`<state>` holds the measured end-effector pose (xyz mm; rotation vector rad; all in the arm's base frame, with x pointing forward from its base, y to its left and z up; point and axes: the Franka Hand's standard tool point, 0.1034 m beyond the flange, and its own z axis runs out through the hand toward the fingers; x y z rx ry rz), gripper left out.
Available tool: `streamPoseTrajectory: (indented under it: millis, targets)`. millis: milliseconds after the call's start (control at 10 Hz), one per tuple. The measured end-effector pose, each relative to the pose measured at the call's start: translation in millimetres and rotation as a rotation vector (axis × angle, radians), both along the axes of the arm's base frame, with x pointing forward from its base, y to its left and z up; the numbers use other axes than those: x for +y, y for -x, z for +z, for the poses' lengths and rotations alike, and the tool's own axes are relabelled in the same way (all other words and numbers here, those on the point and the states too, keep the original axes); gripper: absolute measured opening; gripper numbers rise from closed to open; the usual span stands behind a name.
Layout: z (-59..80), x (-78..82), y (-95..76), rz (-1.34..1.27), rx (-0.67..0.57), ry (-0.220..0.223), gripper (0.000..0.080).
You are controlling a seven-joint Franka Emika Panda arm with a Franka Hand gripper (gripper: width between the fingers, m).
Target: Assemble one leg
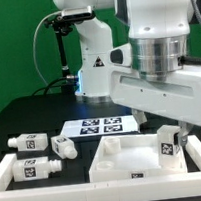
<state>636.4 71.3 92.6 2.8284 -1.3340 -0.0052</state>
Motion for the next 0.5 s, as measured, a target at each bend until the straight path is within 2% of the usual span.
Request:
streamPoseTrajectory:
  millis: [200,300,500]
  targets:
    - [29.5,3.5,-3.2,0.010,-0.009,-0.018,0.0639]
    - [32.3,4.3,-3.7,0.010,-0.011,-0.019,0.0648]
    - [28.0,3.6,-2.3,0.010,-0.005,-0.017,0.0649]
